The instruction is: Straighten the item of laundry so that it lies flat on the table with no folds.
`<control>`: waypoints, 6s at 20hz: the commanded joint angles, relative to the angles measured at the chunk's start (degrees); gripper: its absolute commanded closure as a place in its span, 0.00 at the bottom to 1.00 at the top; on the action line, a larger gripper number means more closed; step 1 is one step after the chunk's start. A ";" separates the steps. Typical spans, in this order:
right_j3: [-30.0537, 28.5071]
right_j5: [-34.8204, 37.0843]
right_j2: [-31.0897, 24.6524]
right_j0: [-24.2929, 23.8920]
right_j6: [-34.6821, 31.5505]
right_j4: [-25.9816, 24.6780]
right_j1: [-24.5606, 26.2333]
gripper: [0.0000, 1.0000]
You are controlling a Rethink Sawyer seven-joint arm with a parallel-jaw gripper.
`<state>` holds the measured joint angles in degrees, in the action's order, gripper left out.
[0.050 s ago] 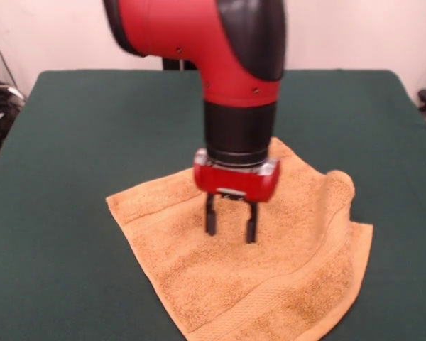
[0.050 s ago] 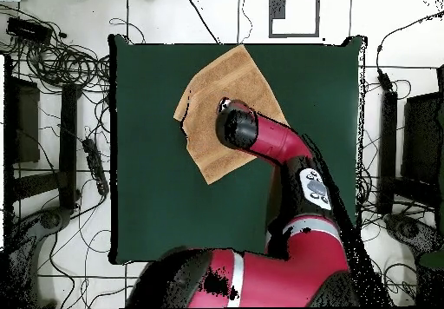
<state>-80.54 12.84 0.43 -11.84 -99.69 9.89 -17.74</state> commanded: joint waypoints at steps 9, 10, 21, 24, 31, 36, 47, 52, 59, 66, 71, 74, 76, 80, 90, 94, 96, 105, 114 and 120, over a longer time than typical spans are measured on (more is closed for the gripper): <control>-0.74 -0.18 -7.67 -3.52 -2.17 -6.84 4.91 0.00; -0.90 -0.03 -7.71 -3.65 -2.22 -7.00 4.89 0.00; -6.41 -0.15 -6.88 -5.53 -3.39 -9.73 2.24 0.00; -6.59 0.90 -6.28 -6.69 -2.25 -11.34 1.33 0.00; -9.51 3.61 -4.40 -10.89 0.01 -15.97 -3.34 0.00; -10.47 6.27 -3.39 -12.14 0.25 -18.77 -6.77 0.00; -14.33 8.52 -2.19 -11.09 -3.78 -20.49 -12.04 0.00; -16.43 3.98 -1.34 -8.12 -9.33 -18.85 -10.83 0.00; -16.37 1.16 -1.84 -6.86 -11.14 -17.35 -8.72 0.00; -15.42 -1.11 -3.46 -6.91 -11.63 -16.26 -6.35 0.00; -13.32 -1.64 -5.13 -8.45 -9.74 -16.76 -3.85 0.00; -12.71 -1.68 -5.57 -8.86 -9.26 -16.85 -3.19 0.00; -12.23 -2.09 -6.16 -9.26 -8.97 -16.92 -2.36 0.00; -10.86 -3.30 -7.48 -10.20 -8.37 -17.16 -0.02 0.00; -7.00 -2.77 -8.30 -11.85 -5.72 -18.55 2.98 0.00; -6.33 -2.09 -7.47 -11.54 -5.35 -18.82 2.80 1.00; -6.29 -2.00 -6.89 -11.09 -5.84 -18.66 2.64 1.00; -6.85 -1.58 -5.98 -10.42 -7.06 -18.06 2.02 1.00; -20.18 2.39 -2.68 -14.81 -6.28 -19.87 -12.80 1.00; -24.15 4.75 -3.48 -20.52 -2.12 -21.49 -18.59 1.00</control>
<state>-97.38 11.74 -2.19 -29.40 -99.69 -9.34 -31.34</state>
